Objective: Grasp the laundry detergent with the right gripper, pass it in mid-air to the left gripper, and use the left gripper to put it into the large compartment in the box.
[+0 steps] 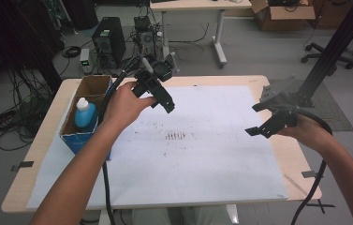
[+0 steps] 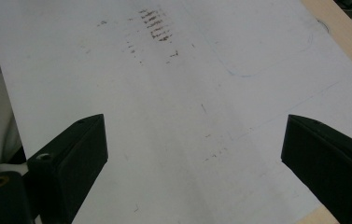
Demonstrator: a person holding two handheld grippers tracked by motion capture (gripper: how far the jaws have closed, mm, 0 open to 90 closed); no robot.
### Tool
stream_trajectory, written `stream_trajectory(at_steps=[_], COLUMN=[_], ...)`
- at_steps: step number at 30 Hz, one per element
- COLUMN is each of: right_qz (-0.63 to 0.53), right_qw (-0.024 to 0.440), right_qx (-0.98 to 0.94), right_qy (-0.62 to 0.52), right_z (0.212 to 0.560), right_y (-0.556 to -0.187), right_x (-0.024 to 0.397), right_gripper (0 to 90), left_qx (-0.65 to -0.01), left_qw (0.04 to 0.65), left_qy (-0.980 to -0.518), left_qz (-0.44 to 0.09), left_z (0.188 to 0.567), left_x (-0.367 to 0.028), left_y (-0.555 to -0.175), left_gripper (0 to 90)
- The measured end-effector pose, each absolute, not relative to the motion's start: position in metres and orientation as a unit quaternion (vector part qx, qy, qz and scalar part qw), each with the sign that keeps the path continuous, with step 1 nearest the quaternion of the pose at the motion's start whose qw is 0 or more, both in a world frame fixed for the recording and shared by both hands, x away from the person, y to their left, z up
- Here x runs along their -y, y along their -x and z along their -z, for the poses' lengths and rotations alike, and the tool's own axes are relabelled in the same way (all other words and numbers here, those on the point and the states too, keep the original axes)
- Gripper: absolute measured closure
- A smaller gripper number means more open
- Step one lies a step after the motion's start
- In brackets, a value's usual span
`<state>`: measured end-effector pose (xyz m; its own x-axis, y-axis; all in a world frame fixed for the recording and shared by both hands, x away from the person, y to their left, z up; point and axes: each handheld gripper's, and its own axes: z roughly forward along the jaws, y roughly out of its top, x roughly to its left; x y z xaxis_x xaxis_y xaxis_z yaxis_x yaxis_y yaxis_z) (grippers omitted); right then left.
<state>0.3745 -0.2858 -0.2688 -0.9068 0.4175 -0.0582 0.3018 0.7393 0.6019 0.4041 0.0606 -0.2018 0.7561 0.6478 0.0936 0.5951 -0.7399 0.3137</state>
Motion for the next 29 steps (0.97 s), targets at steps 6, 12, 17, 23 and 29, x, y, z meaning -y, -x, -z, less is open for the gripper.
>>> stream_trajectory(at_steps=[6,12,17,23,29], right_qz=[-0.305,-0.305,-0.306,-0.305,-0.306], right_qw=[0.094,0.095,0.096,0.096,0.094], right_qx=[-0.927,-0.927,-0.927,-0.927,-0.927], right_qy=[-0.195,-0.194,-0.195,-0.197,-0.196], right_z=[0.271,0.27,0.269,0.27,0.272], right_y=[-0.375,-0.375,-0.375,-0.374,-0.374], right_x=[0.288,0.288,0.289,0.291,0.291], right_gripper=[6.7,6.7,6.7,6.7,6.7], left_qx=[-0.33,-0.323,-0.321,-0.319,-0.32], left_qw=[0.132,0.134,0.134,0.132,0.131], left_qy=[-0.929,-0.932,-0.933,-0.933,-0.933], left_qz=[-0.099,-0.099,-0.097,-0.097,-0.097], left_z=[0.203,0.202,0.202,0.203,0.203], left_x=[-0.057,-0.053,-0.05,-0.049,-0.05], left_y=[-0.404,-0.404,-0.405,-0.405,-0.405], left_gripper=[6.4,6.4,6.3,6.4,6.4])
